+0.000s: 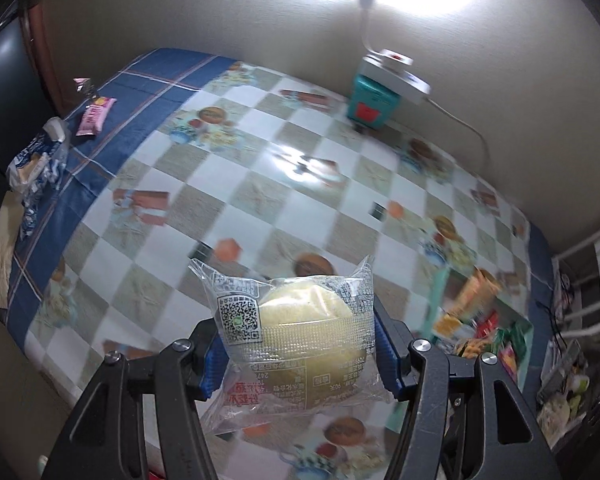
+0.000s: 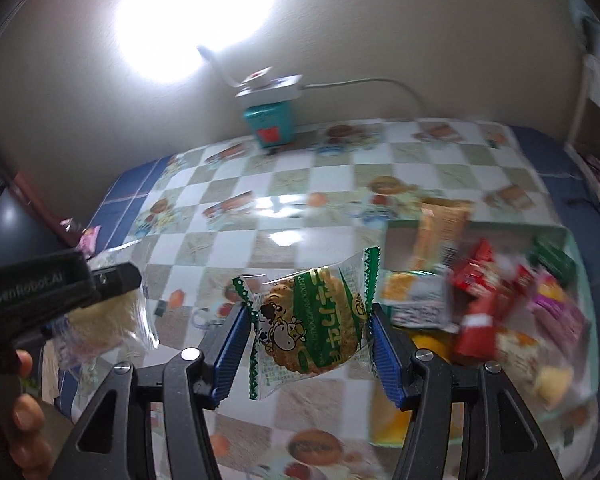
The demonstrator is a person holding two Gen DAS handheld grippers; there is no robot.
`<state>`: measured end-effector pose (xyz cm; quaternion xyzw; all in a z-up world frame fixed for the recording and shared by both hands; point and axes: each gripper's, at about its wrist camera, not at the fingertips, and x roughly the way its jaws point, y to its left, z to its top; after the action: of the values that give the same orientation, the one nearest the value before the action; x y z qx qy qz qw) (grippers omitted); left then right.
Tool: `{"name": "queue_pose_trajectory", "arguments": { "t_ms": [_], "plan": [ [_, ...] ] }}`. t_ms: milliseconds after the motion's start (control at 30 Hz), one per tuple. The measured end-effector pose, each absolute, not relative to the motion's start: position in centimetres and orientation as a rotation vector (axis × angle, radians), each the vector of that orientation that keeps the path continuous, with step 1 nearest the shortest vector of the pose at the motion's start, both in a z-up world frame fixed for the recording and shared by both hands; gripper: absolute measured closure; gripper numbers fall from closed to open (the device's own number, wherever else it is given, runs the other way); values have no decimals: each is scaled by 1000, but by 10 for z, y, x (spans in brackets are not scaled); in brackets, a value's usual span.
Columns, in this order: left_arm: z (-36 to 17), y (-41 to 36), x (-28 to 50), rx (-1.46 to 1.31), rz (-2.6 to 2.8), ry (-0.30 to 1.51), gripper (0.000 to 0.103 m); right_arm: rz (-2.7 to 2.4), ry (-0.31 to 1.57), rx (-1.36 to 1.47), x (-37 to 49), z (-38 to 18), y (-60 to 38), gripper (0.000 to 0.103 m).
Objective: Organize snacks
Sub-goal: 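Carry the green cookie with the right tool while the left tool carries the bun to the tray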
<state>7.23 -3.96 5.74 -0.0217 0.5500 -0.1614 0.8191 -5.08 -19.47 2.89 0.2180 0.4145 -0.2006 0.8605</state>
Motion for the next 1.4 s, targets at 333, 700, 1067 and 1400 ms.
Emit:
{"name": "queue_pose_trajectory", "arguments": {
  "t_ms": [333,700,1067,1400],
  "plan": [
    [60,-104,6,133,-491,1071,40,-642,825,587,-129,33,-266,41],
    [38,-173,-47,279,-656,1086,40,-822,804,718,-187,18,-333,39],
    [11,-224,-88,428,-754,1079,38,-884,870,795,-202,-8,-352,39],
    [-7,-236,-92,463,-763,1093,38,-862,912,826,-198,-25,-355,38]
  ]
}}
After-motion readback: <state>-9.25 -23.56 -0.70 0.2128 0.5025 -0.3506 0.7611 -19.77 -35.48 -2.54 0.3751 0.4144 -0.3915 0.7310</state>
